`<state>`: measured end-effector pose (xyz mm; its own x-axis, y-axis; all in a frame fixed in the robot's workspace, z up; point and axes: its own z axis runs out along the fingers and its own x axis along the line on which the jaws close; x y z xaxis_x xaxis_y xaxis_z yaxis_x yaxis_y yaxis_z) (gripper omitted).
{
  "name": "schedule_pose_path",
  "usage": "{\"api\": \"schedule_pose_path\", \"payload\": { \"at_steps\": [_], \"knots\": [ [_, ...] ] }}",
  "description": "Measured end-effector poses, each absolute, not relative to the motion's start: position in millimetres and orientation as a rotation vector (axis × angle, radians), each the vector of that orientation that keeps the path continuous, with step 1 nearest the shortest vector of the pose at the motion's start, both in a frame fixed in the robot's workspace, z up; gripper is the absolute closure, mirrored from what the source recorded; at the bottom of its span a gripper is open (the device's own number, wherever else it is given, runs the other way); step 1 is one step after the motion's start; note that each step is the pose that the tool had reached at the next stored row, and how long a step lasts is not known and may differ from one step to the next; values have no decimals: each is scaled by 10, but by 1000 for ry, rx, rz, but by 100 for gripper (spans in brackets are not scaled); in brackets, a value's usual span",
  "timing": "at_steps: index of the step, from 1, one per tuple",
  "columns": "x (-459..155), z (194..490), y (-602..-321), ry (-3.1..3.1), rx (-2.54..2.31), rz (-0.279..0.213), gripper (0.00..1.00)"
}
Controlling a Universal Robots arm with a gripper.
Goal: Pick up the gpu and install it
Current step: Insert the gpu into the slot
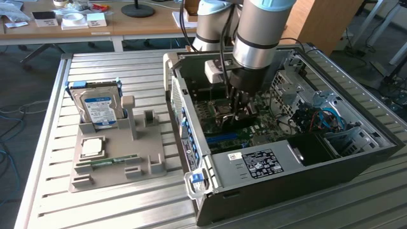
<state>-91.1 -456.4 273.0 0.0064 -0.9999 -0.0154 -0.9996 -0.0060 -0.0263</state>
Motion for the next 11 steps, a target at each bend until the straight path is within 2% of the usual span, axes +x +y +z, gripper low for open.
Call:
{"api": "schedule_pose_path", "payload": {
  "at_steps": [11],
  "knots": [
    [-941, 2700, -4564, 2194, -2207, -12, 73]
  ]
}}
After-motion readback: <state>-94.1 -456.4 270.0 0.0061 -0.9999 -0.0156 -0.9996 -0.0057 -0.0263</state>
